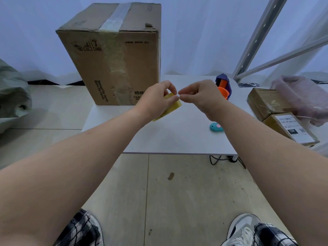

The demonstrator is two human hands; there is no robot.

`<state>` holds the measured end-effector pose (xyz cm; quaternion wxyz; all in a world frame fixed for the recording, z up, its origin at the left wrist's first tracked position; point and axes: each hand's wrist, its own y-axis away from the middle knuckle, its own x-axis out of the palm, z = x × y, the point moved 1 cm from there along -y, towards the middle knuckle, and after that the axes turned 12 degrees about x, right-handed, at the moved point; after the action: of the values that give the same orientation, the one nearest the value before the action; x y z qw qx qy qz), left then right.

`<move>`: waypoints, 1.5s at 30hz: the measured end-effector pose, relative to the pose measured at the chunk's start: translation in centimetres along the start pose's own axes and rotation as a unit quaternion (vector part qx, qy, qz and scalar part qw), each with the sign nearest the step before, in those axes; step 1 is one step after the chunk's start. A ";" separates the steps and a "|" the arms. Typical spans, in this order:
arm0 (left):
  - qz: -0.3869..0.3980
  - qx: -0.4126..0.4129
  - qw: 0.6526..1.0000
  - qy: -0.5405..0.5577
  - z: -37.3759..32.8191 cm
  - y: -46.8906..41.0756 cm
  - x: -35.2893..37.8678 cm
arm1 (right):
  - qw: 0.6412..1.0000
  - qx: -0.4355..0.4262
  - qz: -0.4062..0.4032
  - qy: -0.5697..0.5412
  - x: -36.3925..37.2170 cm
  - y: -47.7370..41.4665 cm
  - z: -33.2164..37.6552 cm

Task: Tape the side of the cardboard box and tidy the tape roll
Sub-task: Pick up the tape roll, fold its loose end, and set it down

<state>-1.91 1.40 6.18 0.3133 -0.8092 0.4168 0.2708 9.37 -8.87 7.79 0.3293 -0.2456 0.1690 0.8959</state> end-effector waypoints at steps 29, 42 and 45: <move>0.019 -0.051 0.998 0.029 0.0 0.3 -0.3 | 0.997 0.034 -0.048 -0.045 0.3 -0.1 0.7; 0.034 -0.058 0.997 0.048 -0.2 0.2 0.5 | 0.997 -0.024 -0.071 -0.017 0.3 -0.2 0.0; 0.029 -0.058 0.997 0.045 -0.2 0.2 0.6 | 0.997 -0.027 -0.069 -0.024 0.3 -0.3 -0.2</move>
<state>-1.72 0.84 5.81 0.2386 -0.8249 0.4378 0.2665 9.44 -8.62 7.44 0.3875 -0.2444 0.1194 0.8808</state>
